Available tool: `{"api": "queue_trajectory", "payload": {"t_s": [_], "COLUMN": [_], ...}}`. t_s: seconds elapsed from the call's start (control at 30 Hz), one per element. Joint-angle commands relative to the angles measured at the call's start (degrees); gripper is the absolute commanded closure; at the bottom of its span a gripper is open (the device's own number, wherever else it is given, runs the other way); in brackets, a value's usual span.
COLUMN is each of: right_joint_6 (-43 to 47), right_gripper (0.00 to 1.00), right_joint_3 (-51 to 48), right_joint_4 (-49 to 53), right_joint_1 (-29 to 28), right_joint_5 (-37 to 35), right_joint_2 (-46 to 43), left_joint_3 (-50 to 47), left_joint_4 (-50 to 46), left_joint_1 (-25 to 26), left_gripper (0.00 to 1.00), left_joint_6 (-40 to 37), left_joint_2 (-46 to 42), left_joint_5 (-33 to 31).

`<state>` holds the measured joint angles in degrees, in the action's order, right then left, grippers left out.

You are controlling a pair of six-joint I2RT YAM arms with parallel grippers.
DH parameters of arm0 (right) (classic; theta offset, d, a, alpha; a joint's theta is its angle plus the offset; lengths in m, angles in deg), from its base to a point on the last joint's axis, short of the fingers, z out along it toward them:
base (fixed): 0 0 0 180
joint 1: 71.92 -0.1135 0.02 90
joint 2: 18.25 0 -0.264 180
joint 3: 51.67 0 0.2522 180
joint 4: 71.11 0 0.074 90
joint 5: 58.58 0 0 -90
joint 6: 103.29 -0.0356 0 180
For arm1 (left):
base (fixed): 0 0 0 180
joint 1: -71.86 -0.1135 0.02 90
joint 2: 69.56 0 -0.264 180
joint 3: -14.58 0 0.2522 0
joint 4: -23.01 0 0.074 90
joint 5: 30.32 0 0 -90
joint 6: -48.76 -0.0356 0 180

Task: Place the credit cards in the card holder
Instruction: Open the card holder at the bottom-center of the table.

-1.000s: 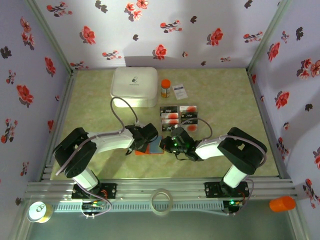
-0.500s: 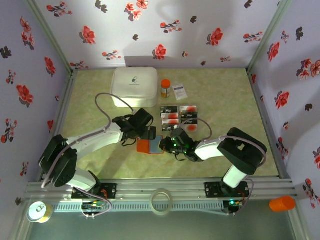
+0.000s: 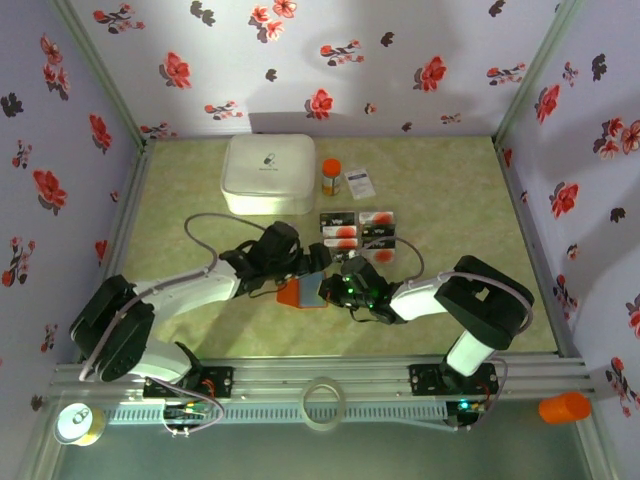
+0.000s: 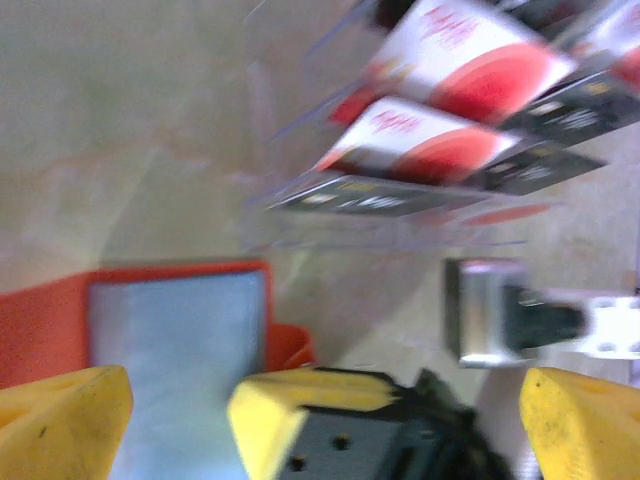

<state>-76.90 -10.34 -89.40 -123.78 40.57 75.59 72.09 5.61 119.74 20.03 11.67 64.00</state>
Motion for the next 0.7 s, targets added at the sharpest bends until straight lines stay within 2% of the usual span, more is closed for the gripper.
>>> {"api": "queue_trajectory", "payload": {"t_s": [0.0, 0.27, 0.47, 0.67], "right_joint_6": [-0.1, -0.5, -0.6, 2.4], "right_gripper": [1.00, 1.00, 1.00, 1.00], "right_joint_3": [-1.6, -1.8, -1.0, 2.2], "right_joint_4": [6.0, 6.6, 8.4, 16.8], "right_joint_1": [-0.8, -0.9, -0.9, -1.0], "right_joint_5": [-0.7, -1.1, -0.9, -2.3], "right_joint_2": [2.0, 1.9, 0.3, -5.8], "left_joint_3": [-4.8, -11.7, -12.0, -11.8], "left_joint_4": [5.4, 5.0, 3.3, 0.6], "left_joint_1": [0.1, -1.0, -1.4, -1.4], "left_gripper": [0.00, 0.00, 0.00, 0.00], "left_joint_6": [5.3, 0.9, -4.9, -8.2], "left_joint_2": [-2.6, -5.2, -3.7, -3.8], "left_joint_5": [0.0, -3.0, -4.0, -5.5]}}
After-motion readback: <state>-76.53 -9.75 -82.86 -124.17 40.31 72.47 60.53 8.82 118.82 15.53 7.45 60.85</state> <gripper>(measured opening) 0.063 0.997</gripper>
